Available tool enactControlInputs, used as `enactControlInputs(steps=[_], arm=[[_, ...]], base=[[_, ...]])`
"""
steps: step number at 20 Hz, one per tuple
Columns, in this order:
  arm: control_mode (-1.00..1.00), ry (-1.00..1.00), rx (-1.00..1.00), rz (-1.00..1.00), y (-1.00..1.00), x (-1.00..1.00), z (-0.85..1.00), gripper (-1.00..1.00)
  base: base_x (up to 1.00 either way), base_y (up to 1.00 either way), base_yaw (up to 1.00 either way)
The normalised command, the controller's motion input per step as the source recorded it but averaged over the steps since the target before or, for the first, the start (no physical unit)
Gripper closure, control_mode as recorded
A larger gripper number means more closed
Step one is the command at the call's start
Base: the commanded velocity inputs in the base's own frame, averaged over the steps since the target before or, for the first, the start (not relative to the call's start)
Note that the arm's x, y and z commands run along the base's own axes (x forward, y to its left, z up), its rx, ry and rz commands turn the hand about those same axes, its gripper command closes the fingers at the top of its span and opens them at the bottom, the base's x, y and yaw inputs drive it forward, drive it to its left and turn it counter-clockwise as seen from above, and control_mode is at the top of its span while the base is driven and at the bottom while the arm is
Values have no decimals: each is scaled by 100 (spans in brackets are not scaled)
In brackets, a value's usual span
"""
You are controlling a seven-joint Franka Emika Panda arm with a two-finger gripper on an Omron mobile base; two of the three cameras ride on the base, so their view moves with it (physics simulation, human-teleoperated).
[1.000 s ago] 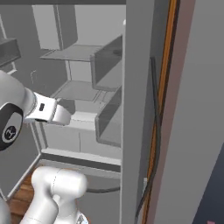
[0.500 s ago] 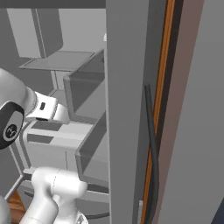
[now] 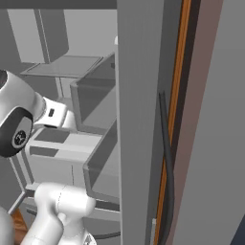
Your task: Open the fridge, remove the apple, lemon wedge, and chicken drumstick, and place them on any counter.
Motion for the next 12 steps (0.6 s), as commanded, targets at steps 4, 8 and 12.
enactControlInputs(steps=[4,8,12], arm=[[-100,-4,2,0,-1,39,3,-100],[-100,-9,0,-1,0,37,24,-100],[-100,-1,0,-6,-3,34,47,-100]], base=[[0,0,0],[0,0,0],[0,0,0]])
